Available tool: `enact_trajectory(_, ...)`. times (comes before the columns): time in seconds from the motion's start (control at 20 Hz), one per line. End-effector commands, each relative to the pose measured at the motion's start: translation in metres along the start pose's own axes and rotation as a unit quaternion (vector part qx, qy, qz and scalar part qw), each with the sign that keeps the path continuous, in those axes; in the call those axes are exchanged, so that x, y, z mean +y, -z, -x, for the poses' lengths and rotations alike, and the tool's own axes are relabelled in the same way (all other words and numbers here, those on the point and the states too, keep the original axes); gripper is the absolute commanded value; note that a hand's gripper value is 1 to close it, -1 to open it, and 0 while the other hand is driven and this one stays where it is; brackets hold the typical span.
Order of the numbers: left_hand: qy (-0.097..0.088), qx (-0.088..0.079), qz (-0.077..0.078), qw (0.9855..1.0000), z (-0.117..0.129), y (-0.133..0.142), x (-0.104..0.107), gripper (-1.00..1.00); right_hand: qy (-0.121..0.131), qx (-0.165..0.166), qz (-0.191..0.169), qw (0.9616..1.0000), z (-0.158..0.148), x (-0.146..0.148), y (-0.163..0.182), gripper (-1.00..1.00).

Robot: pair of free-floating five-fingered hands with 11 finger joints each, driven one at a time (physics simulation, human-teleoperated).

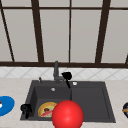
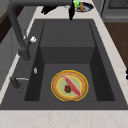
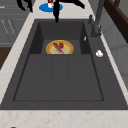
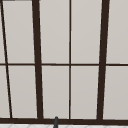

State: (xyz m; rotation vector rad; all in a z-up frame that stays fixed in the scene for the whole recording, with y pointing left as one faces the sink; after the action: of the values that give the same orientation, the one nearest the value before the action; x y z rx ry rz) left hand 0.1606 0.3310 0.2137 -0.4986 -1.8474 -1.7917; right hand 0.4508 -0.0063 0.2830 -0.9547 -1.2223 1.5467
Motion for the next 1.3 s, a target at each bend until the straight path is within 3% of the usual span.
enact_trajectory(0.0,0.000,0.000,0.000,1.0000,0.000,0.000,0.000,0.00,0.008,-0.008,-0.019,0.9997,0.010,-0.007,0.025,-1.00)
enact_trajectory(0.4,0.000,0.000,0.000,1.0000,0.000,0.000,0.000,0.00,0.004,-0.007,-0.017,0.9998,0.020,-0.022,0.055,-1.00)
enact_trajectory(0.45,0.000,0.000,0.000,1.0000,0.000,0.000,0.000,0.00,0.010,-0.011,-0.043,0.9990,0.021,-0.016,0.065,-1.00)
enact_trajectory(0.65,0.000,0.000,0.000,1.0000,0.000,0.000,0.000,0.00,-0.003,-0.009,-0.072,0.9974,0.018,-0.007,0.088,-1.00)
enact_trajectory(0.9,0.000,0.000,0.000,1.0000,0.000,0.000,0.000,0.00,0.013,-0.010,-0.132,0.9911,0.015,-0.009,0.107,-1.00)
enact_trajectory(1.25,0.000,0.000,0.000,1.0000,0.000,0.000,0.000,0.00,0.032,-0.005,-0.213,0.9765,0.018,0.003,0.141,-1.00)
